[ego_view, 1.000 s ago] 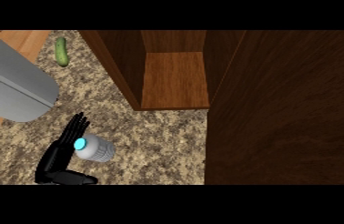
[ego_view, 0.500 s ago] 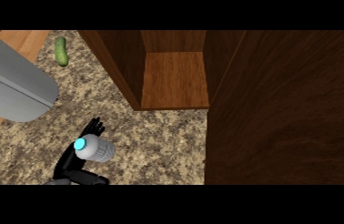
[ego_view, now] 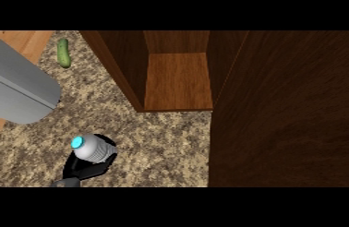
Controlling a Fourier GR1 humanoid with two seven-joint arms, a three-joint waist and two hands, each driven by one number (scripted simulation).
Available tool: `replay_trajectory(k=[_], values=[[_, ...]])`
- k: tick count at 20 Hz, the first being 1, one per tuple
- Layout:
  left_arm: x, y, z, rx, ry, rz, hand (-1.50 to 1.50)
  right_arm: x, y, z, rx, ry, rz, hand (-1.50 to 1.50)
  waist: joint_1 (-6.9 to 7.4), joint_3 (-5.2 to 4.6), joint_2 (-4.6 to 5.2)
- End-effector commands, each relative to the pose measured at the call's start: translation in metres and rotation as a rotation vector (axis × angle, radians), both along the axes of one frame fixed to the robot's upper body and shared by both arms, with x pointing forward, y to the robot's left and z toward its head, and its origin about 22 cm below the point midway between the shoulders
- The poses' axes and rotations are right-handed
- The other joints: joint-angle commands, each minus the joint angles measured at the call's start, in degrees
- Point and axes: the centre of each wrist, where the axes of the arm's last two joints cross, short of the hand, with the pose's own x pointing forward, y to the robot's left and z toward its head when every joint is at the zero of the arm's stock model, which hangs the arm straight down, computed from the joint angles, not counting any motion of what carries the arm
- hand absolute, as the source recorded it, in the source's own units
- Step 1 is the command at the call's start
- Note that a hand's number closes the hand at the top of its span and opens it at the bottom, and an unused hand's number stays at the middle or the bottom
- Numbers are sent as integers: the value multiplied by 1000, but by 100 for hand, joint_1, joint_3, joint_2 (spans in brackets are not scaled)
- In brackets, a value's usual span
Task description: Pick up the bottled water, place it into the cabinet and close the cabinet
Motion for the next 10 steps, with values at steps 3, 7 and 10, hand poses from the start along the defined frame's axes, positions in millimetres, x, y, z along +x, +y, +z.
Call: replay_trajectory(k=[3,7,10], values=[[8,-16,-5,-177,-50,-54,150,0,-4,22,4,-41,-9,-150,4,-54,43],[14,-25,-1,-164,-77,-88,150,-2,-3,19,3,-51,-16,-150,23,-47,17],[13,-33,-5,-153,-107,101,150,-8,-1,21,18,-41,-10,-150,-5,-46,3]])
